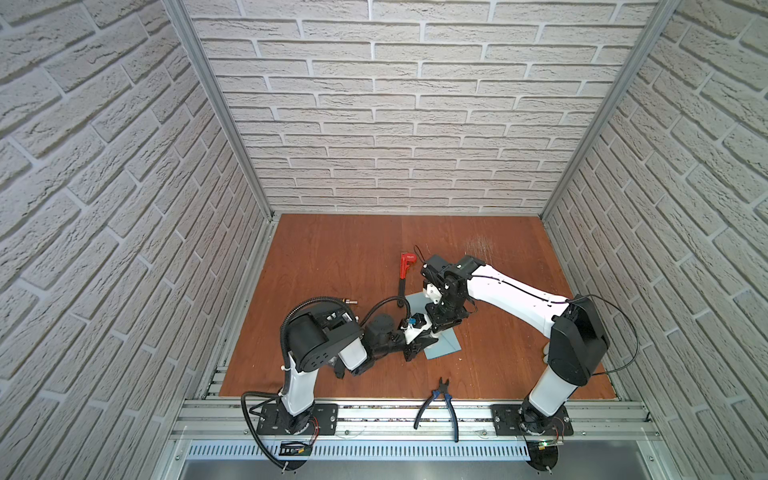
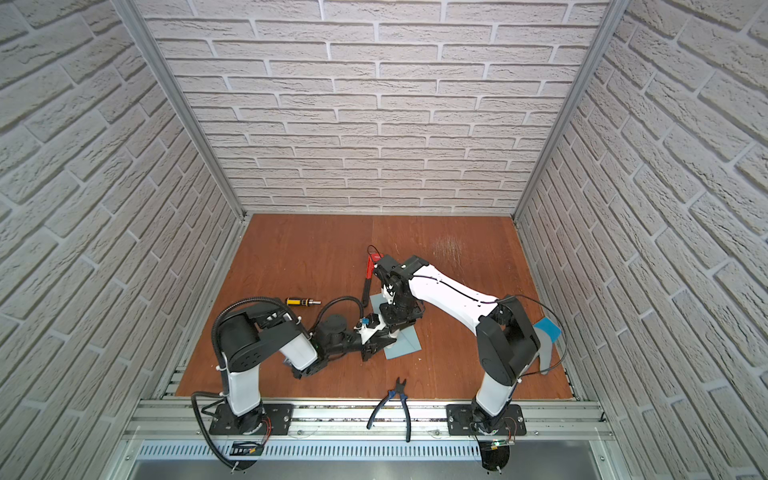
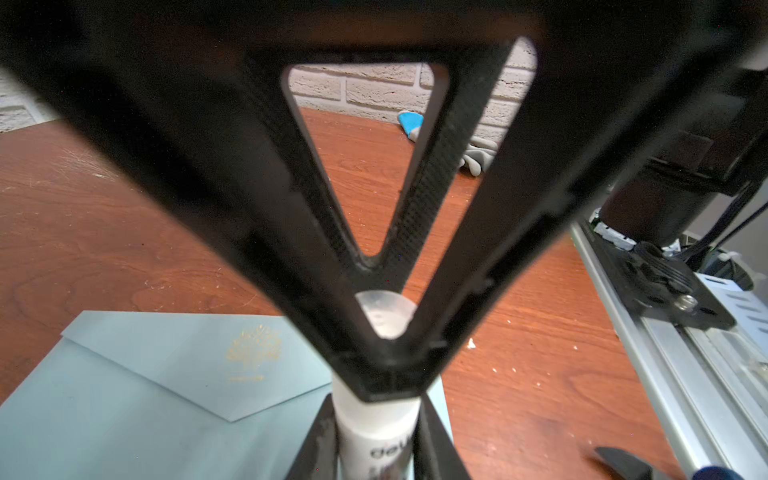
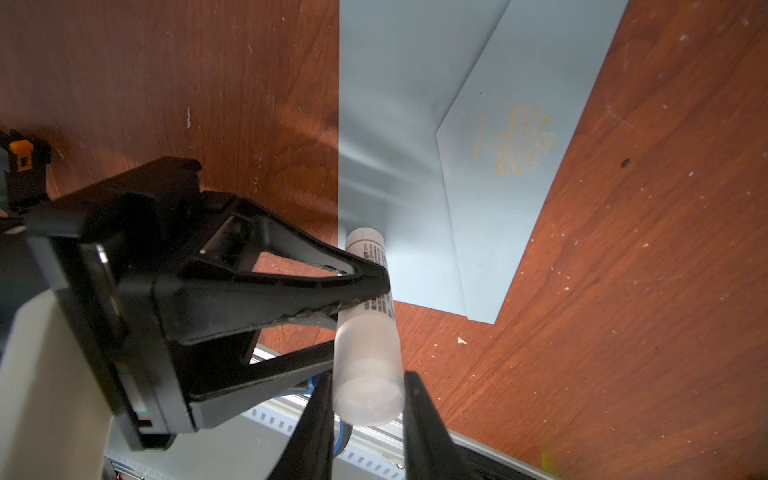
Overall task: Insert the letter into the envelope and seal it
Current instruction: 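Press the translucent cap down onto the glue stick's end with the right gripper, then open and withdraw the right gripper while the left gripper lowers the glue stick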
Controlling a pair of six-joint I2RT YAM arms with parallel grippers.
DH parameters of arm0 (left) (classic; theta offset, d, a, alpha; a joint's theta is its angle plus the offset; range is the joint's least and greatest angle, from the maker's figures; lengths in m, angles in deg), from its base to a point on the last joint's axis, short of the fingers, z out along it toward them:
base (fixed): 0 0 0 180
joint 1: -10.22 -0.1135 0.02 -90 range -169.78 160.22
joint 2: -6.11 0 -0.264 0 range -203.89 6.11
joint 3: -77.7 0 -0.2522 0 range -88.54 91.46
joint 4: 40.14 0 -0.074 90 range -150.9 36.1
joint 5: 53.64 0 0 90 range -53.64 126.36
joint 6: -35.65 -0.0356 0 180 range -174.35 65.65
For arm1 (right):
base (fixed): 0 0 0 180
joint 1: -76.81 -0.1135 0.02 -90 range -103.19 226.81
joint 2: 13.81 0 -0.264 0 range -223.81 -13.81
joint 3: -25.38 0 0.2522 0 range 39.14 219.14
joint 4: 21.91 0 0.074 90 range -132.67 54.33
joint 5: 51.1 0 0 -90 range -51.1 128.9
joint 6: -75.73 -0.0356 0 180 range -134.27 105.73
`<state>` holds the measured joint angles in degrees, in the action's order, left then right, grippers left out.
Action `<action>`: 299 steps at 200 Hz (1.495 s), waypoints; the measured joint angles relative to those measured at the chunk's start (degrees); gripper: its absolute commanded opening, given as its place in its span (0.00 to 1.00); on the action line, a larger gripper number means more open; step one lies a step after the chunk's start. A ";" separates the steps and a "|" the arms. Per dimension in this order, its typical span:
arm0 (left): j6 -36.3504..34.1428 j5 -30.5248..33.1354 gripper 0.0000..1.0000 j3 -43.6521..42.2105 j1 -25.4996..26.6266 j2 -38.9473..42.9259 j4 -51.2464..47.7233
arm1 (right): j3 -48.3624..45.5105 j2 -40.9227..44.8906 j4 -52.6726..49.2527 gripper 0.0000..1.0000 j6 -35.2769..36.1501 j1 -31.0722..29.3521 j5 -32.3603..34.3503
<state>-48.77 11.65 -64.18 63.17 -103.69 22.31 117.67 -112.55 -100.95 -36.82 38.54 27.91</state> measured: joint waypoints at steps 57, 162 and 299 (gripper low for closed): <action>-0.94 2.27 0.00 -0.92 0.17 3.69 -3.74 | 0.59 0.22 0.04 0.06 -0.13 -0.28 -0.26; -2.58 5.57 0.00 -1.62 0.26 12.74 -10.21 | 2.99 4.22 -0.07 0.19 -0.22 -0.66 0.76; -3.37 9.88 0.00 -2.67 1.09 16.52 -11.61 | 14.36 13.77 -1.05 0.52 -1.29 -0.90 12.46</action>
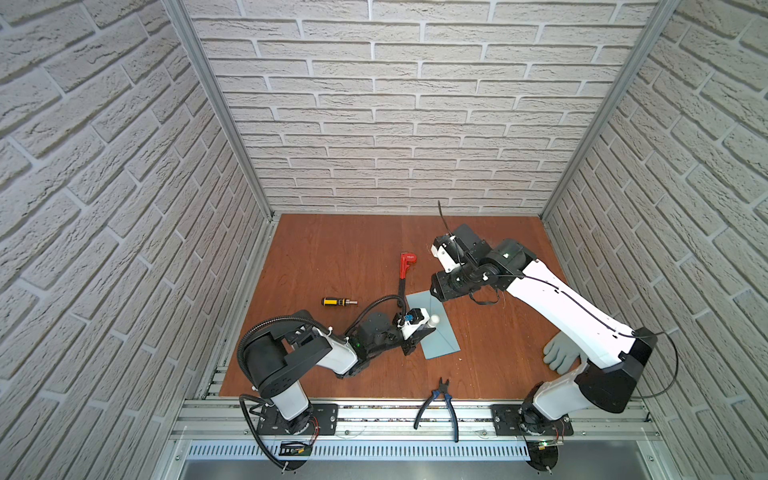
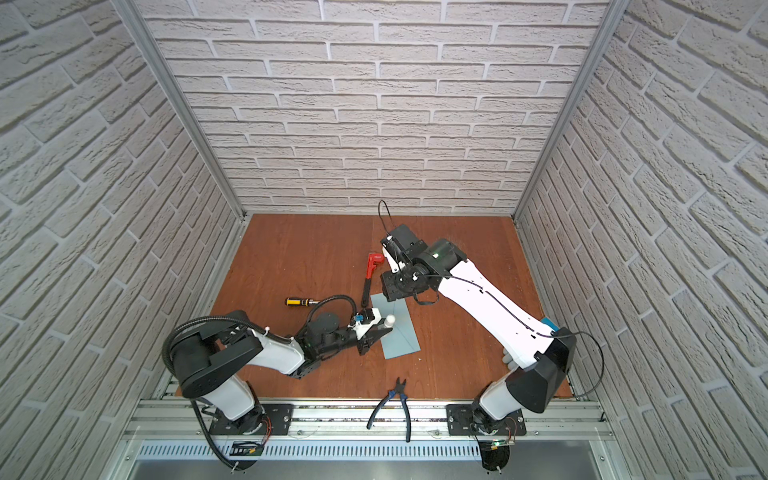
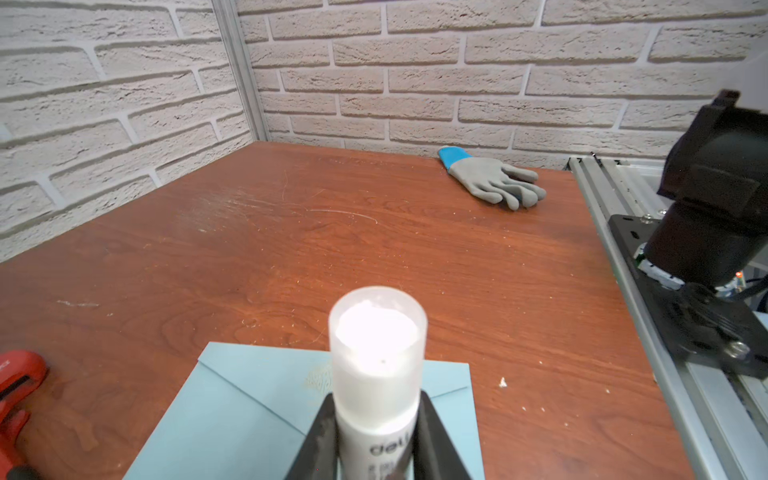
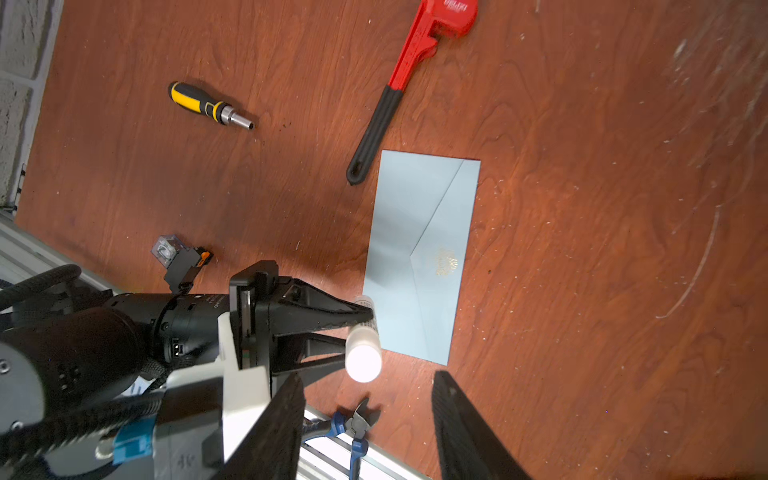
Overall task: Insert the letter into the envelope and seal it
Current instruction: 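Open and withdraw the right gripper while the left gripper lowers the glue stick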
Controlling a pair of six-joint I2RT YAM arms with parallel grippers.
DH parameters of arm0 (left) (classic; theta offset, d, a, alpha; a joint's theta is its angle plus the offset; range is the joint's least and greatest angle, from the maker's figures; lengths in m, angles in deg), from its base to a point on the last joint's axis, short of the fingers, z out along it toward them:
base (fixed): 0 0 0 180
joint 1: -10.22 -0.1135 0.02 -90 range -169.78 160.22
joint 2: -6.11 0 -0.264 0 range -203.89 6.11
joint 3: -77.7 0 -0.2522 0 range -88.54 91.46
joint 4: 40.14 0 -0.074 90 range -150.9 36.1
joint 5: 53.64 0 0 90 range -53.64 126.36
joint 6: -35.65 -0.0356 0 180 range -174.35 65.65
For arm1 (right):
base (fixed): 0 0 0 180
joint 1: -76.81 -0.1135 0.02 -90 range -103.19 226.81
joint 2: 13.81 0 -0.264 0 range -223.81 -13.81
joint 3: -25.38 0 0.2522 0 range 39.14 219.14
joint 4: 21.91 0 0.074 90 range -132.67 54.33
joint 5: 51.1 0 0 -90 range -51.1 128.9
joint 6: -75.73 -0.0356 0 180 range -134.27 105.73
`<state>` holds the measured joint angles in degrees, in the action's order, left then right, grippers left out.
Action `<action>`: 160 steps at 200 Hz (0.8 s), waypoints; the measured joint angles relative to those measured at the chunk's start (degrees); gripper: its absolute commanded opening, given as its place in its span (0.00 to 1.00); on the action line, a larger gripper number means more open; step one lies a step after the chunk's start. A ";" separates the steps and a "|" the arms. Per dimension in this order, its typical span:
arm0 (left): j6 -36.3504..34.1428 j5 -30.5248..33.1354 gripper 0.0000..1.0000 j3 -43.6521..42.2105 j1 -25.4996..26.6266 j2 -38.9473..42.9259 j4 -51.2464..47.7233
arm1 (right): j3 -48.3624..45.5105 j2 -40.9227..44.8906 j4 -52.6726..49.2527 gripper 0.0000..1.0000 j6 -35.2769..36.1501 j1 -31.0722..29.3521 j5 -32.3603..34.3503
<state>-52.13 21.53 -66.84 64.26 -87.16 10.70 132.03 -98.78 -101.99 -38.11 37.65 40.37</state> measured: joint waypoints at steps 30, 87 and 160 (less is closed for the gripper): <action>2.56 6.38 0.00 -0.44 0.00 10.51 -11.65 | -6.60 7.21 3.28 0.51 -0.39 0.50 2.97; 12.04 20.00 0.00 4.04 -3.65 26.53 -40.61 | -21.64 14.36 12.66 0.51 -0.11 0.85 5.55; 30.73 19.85 0.00 15.28 -13.75 23.80 -74.51 | -27.91 13.44 18.21 0.51 0.07 0.94 6.14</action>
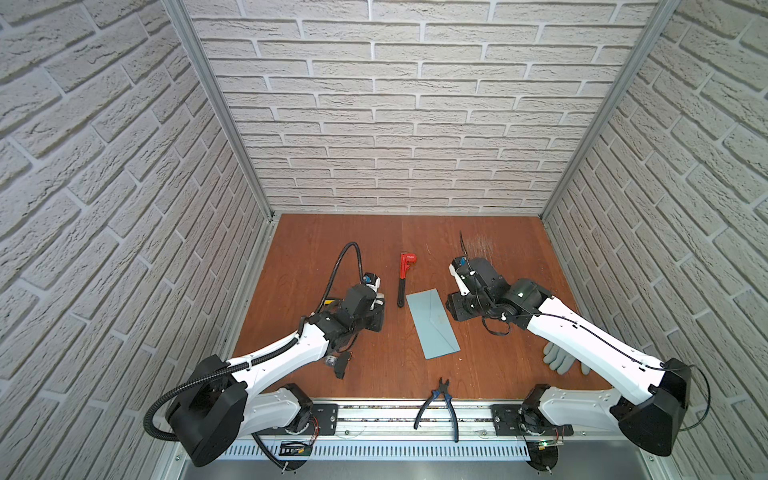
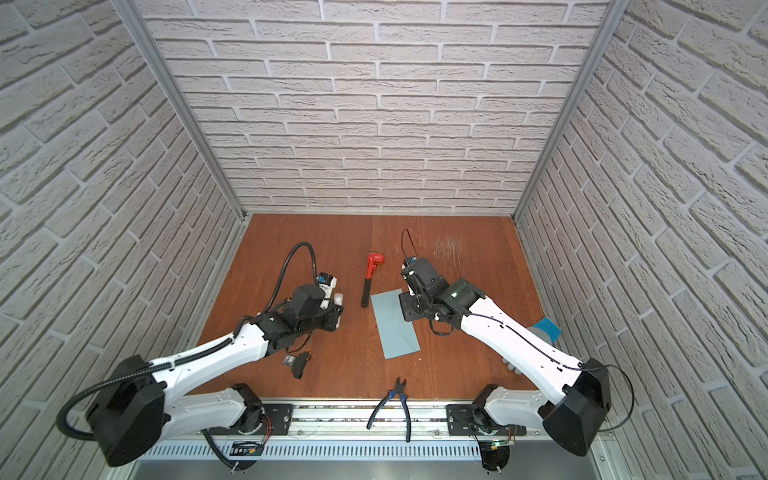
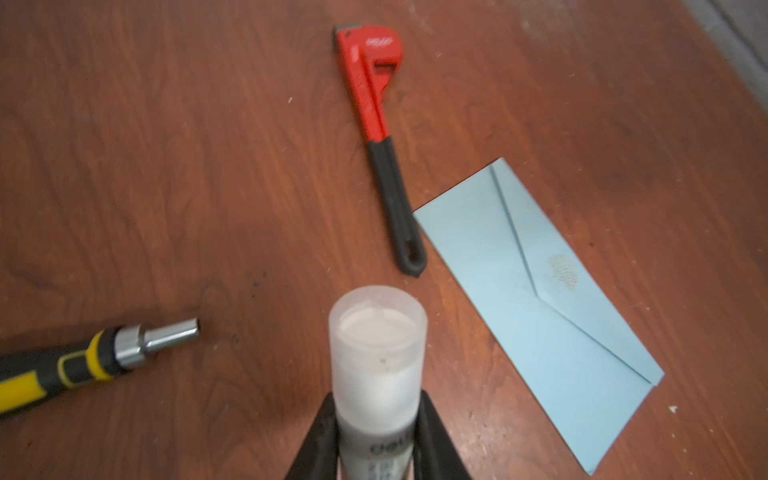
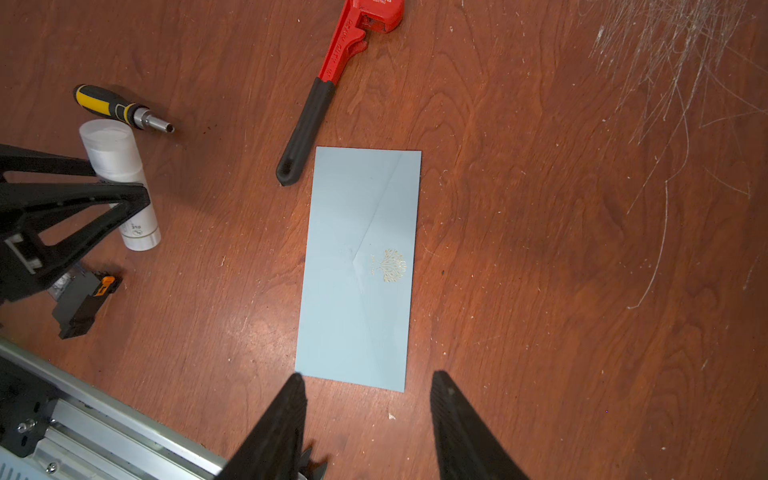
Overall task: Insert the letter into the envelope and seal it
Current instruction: 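Open and withdraw the right gripper while the left gripper lowers the glue stick, then open the left gripper to release the glue stick upright on the table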
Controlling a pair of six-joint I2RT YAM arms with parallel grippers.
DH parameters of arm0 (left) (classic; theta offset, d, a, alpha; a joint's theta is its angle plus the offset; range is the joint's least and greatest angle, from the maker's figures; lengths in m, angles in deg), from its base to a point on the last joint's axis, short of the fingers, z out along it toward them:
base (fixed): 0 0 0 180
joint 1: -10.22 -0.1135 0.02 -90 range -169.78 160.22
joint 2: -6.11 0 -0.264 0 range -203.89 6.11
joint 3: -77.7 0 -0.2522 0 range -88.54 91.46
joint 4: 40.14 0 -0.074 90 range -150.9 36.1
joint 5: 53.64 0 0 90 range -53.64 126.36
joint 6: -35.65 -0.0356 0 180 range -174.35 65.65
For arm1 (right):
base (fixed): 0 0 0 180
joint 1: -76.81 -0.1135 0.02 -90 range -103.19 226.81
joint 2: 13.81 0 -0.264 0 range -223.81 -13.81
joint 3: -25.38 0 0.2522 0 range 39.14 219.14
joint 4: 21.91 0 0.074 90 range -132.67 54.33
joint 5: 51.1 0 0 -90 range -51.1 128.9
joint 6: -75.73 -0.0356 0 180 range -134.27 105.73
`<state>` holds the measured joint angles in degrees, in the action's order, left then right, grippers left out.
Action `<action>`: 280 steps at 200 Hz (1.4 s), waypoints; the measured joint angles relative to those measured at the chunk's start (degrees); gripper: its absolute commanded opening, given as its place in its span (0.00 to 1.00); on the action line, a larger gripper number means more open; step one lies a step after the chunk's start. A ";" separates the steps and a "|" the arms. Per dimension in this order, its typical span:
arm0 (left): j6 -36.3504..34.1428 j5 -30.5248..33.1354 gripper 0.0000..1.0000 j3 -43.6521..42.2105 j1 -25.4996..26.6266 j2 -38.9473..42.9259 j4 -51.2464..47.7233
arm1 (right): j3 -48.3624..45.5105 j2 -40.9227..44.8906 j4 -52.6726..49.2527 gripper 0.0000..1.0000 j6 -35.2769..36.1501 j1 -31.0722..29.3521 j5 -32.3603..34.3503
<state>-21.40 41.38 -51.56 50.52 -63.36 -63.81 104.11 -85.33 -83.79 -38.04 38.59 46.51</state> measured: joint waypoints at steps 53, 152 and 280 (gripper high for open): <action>5.95 -4.70 0.00 4.24 -1.99 -10.16 -7.39 | -2.01 -2.25 1.73 0.51 0.02 0.11 -0.66; 10.88 -6.54 0.23 5.11 -2.73 -15.91 -8.02 | -3.72 -2.43 2.99 0.51 0.02 0.24 -1.31; 9.40 -7.37 0.65 7.08 -2.95 -15.17 -9.92 | -3.72 -2.45 2.99 0.51 -0.02 0.28 -1.53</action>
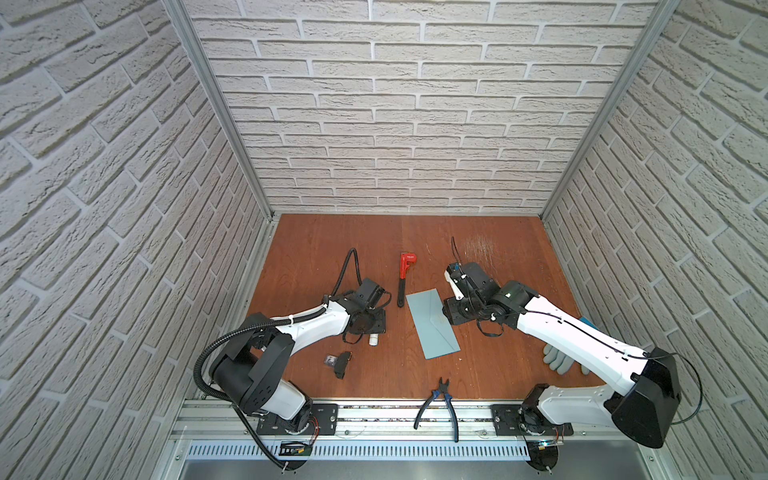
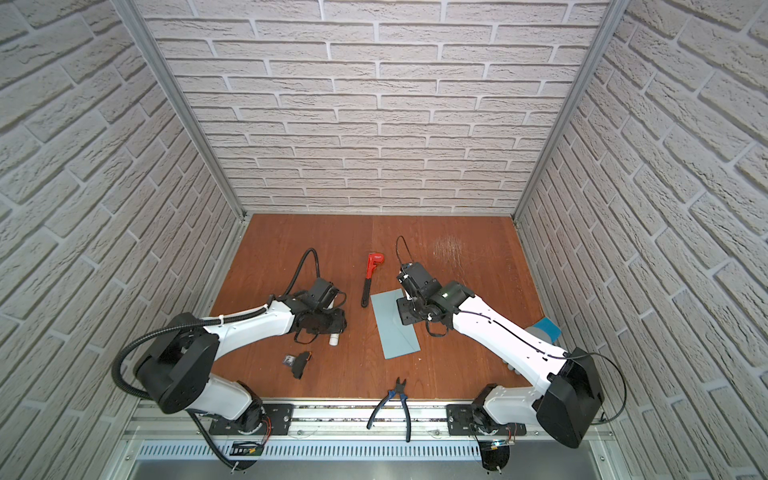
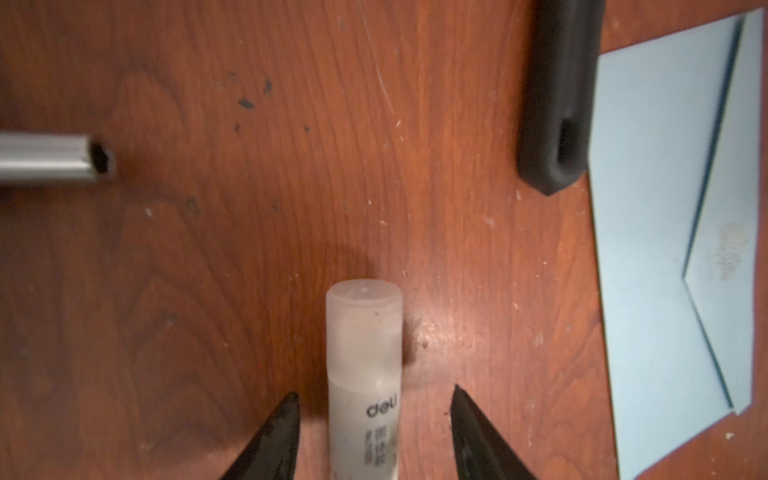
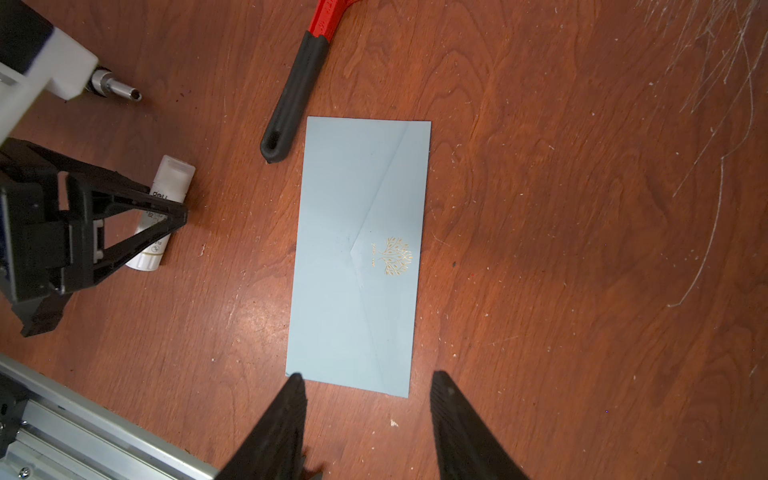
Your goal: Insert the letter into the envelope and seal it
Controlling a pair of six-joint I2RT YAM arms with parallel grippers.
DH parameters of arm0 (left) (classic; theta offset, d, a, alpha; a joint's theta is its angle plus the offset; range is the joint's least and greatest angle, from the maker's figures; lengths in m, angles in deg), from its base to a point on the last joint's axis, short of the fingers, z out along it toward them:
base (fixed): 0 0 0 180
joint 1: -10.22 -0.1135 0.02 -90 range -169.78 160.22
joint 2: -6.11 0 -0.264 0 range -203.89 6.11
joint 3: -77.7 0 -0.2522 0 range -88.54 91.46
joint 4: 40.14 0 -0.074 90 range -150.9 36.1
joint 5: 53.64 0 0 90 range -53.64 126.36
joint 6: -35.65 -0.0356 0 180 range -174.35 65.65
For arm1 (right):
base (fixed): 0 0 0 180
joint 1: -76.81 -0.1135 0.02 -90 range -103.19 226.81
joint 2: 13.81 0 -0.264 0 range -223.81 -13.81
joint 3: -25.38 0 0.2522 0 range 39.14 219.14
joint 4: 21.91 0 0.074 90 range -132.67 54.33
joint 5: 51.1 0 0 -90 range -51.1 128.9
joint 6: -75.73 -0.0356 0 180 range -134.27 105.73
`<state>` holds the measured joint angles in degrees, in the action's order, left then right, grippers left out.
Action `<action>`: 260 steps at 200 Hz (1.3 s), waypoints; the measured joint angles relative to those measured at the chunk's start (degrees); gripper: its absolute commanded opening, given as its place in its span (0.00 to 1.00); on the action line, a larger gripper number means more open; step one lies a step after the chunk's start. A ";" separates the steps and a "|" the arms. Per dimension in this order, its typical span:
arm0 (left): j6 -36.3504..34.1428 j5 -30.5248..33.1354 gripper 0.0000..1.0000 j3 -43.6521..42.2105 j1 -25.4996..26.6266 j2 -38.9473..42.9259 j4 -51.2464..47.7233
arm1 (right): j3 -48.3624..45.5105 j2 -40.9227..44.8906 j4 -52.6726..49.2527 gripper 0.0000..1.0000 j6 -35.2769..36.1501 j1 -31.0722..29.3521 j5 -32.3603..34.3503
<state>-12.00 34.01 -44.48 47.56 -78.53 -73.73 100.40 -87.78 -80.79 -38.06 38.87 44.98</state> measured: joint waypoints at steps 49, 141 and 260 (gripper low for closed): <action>-3.23 4.44 0.81 3.56 -0.28 10.40 -2.95 | 0.00 0.04 -0.04 0.51 0.00 1.05 0.13; -11.74 21.64 0.98 -11.80 -15.91 35.43 9.86 | -13.53 15.58 12.92 0.56 6.93 14.45 10.16; -22.51 44.68 0.97 -31.78 -23.47 48.43 29.49 | -40.81 22.18 49.46 0.60 20.15 24.76 20.06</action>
<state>-34.52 78.69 -76.26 24.09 -30.09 -44.25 59.59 -65.60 -31.33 -17.91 63.64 65.05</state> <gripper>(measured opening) 0.965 0.603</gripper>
